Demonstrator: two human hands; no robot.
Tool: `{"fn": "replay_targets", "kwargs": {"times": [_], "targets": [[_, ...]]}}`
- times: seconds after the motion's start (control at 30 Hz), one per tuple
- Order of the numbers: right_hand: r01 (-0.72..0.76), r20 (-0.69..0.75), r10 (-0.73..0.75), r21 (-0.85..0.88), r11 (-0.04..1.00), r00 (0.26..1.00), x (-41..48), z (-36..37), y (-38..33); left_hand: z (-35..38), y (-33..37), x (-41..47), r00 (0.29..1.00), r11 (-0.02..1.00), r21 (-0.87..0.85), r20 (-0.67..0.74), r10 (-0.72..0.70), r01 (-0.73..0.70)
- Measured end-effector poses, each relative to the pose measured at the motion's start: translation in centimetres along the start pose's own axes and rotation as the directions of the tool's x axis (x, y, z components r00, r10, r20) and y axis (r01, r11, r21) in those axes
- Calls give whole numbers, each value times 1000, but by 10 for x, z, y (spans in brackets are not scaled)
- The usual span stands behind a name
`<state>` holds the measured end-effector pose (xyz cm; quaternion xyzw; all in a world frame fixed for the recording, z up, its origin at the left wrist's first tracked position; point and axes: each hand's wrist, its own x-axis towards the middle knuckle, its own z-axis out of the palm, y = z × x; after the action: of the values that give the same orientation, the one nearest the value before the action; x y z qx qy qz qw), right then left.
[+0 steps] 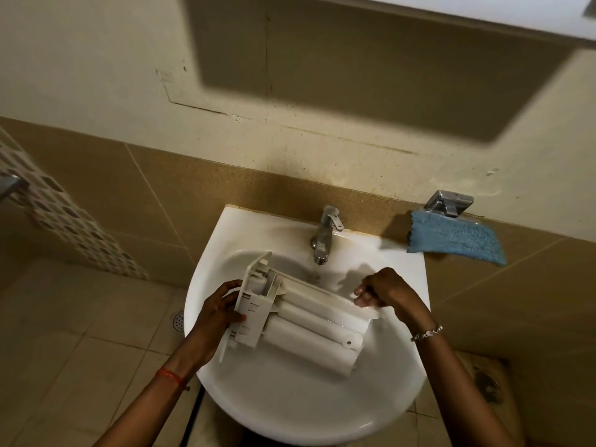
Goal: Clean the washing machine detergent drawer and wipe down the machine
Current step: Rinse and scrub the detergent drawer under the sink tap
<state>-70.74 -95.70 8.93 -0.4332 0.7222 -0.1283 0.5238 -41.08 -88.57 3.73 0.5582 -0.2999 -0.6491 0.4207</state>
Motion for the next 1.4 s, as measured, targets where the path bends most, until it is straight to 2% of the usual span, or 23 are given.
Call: {"fn": "replay_targets", "kwargs": {"times": [0.1,0.2,0.3,0.37,0.47,0.57,0.63,0.7,0.77,0.83,0.9,0.97,1.0,1.03,1.07,1.13,1.23,1.33,1.4], "targets": [[189,-9,-189,-58,980,982,-6,8,3,0,2,-1,999,1000,14,-23,22,-22],[261,50,-259,-24,965,965,-13,21,0,0,8,-6,996,997,23,-45,78,-77],[273,118,-296,177,946,948,-27,28,-16,0,21,-11,986,985,61,-26,165,-163],[240,160,-306,334,911,938,-37,31,-29,2,34,-17,969,957,155,9,247,-245],[178,221,-289,416,892,932,-52,39,-50,13,53,-27,933,848,392,104,345,-357],[196,217,-311,426,883,925,-64,47,-66,28,60,-37,877,664,582,219,427,-469],[239,165,-313,355,904,935,-68,50,-70,36,57,-40,832,554,631,314,458,-543],[279,102,-316,270,922,943,-67,51,-66,42,55,-42,800,513,618,401,446,-596],[281,57,-307,270,921,950,-65,48,-59,45,60,-44,801,526,604,471,370,-598],[239,63,-277,348,906,959,-63,43,-51,42,66,-43,817,568,592,470,334,-572],[188,87,-250,441,878,964,-62,37,-45,39,71,-44,859,660,552,279,430,-510],[131,122,-236,555,822,964,-59,30,-39,33,73,-41,844,706,563,-27,536,-430],[98,147,-233,605,790,961,-58,27,-37,30,75,-38,828,728,574,-148,541,-373],[71,175,-235,641,764,956,-56,25,-34,25,76,-34,841,777,555,-235,488,-296],[43,204,-237,665,746,950,-55,25,-32,20,79,-33,884,844,497,-277,377,-204],[7,253,-249,688,726,935,-53,28,-27,14,86,-30,964,954,288,-219,152,-85],[-5,322,-302,693,721,897,-50,33,-22,16,93,-34,999,996,-82,-31,22,-25],[-56,374,-303,704,708,877,-52,30,-18,23,92,-34,998,990,-140,-69,11,-21],[-72,321,-216,690,720,922,-39,28,-9,23,93,-35,994,989,-146,-108,17,-33]]}}
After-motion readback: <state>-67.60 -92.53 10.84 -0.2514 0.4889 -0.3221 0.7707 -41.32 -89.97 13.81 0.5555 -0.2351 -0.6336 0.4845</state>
